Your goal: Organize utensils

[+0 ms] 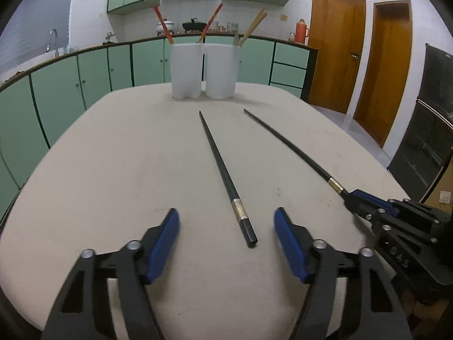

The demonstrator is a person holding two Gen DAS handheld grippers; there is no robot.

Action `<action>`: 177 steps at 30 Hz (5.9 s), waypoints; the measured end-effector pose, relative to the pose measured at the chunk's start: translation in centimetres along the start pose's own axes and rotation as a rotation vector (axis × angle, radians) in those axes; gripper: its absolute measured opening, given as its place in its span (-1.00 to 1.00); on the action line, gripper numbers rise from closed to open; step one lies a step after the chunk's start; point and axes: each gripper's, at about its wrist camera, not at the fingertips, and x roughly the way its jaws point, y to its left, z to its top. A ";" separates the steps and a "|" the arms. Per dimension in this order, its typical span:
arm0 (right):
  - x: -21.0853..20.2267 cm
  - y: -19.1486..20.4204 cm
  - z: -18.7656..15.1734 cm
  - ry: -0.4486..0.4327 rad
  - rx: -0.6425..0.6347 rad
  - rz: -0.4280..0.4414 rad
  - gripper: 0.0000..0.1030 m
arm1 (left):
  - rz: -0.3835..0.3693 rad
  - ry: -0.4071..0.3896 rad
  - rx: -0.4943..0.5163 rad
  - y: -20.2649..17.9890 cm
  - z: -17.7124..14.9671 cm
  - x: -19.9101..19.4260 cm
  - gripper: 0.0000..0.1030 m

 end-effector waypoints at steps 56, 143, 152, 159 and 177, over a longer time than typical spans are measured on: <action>-13.2 3.9 13.0 -0.170 -0.143 0.142 -0.89 | -0.019 -0.076 -0.055 6.2 9.6 -13.4 -0.87; 10.9 0.0 42.9 0.058 -0.007 0.132 -0.52 | -0.043 -0.082 -0.047 12.9 38.2 9.0 -0.50; 6.6 -1.6 41.8 -0.022 0.050 0.102 0.23 | -0.026 -0.099 -0.043 13.4 37.5 5.1 0.30; 4.2 -1.9 39.4 -0.041 0.073 0.116 0.40 | -0.011 -0.089 -0.020 13.2 35.8 2.3 0.59; -3.5 3.8 22.9 -0.155 -0.013 -0.026 0.88 | 0.063 -0.042 -0.014 12.8 22.2 -5.9 0.88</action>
